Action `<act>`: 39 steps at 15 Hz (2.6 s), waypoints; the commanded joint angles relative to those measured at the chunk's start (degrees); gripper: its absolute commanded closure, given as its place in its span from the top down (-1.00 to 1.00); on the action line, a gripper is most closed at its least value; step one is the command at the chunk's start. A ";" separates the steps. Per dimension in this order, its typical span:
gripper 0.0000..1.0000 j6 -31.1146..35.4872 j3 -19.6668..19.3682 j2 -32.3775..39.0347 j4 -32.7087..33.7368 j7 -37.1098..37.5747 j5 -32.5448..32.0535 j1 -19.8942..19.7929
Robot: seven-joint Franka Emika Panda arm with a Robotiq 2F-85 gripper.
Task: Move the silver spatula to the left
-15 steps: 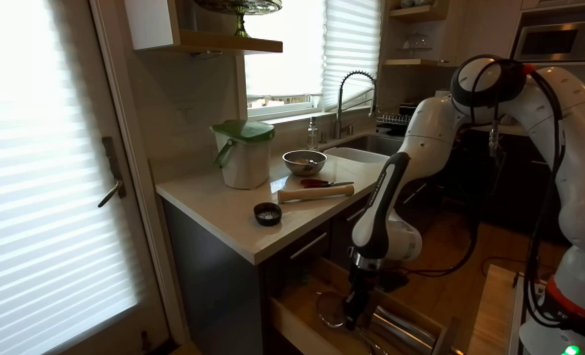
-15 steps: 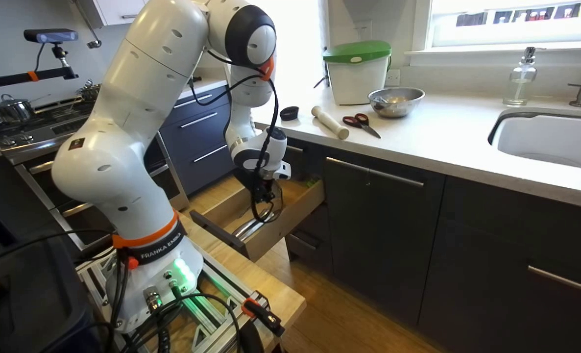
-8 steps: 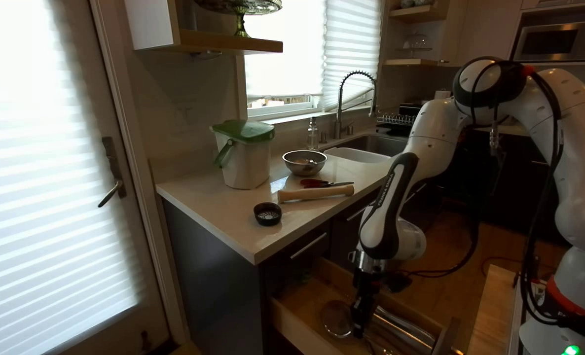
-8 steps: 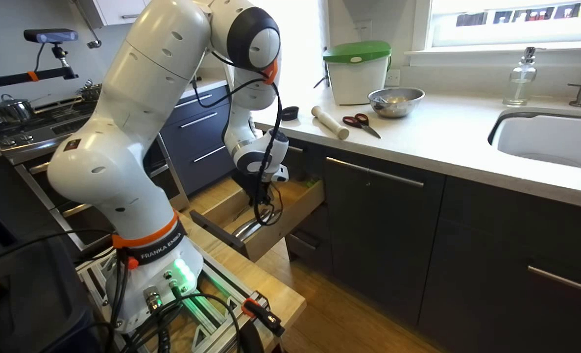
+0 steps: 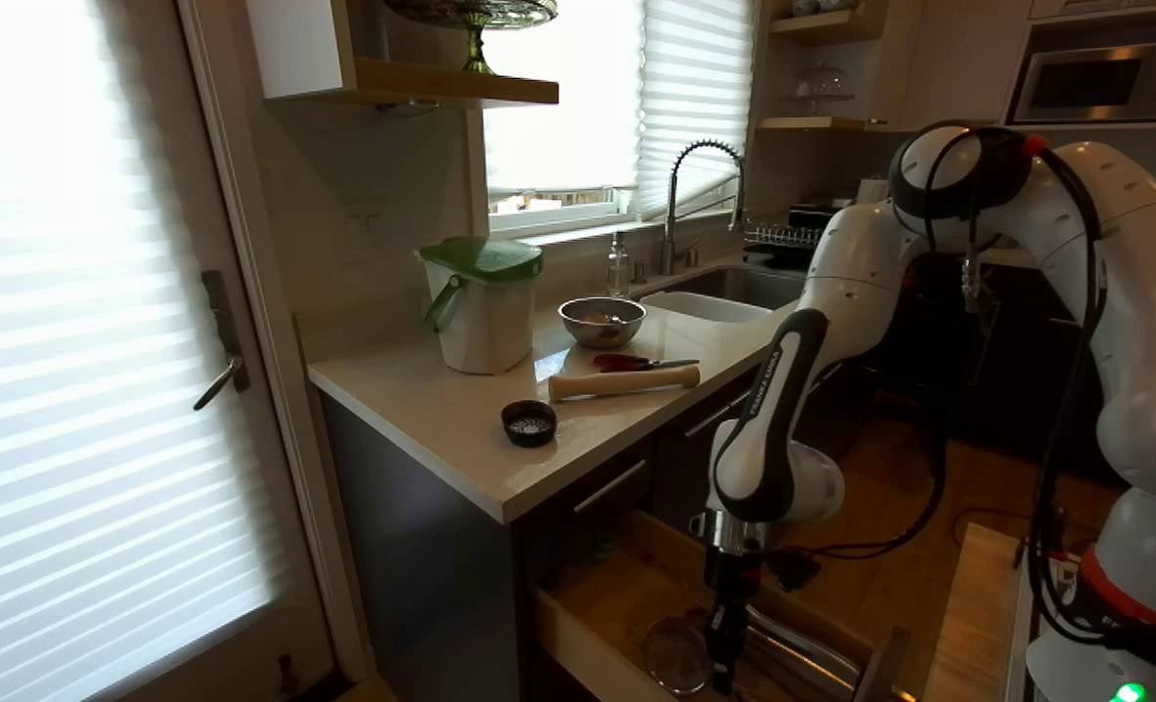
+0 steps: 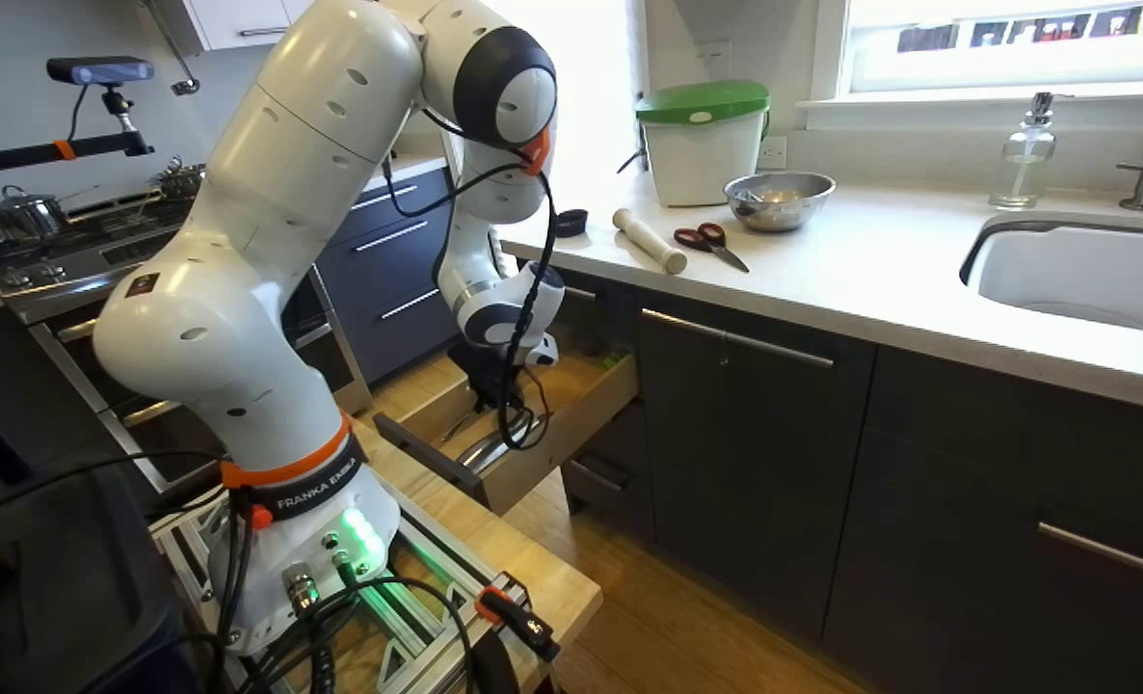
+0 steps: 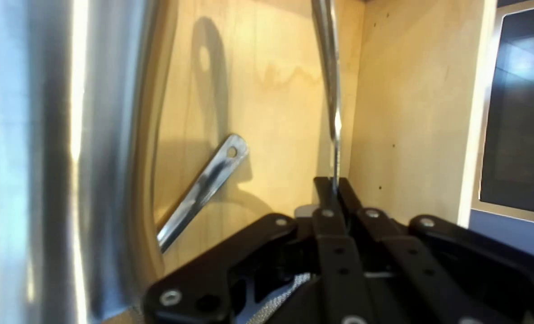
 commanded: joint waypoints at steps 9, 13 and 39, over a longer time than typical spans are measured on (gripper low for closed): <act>-0.98 -1.43 -1.53 1.20 0.74 0.55 -0.95 1.07; -0.98 1.86 -3.12 0.69 0.96 3.11 -0.63 2.02; -0.98 15.05 -14.68 -8.99 -5.84 22.25 -1.86 15.84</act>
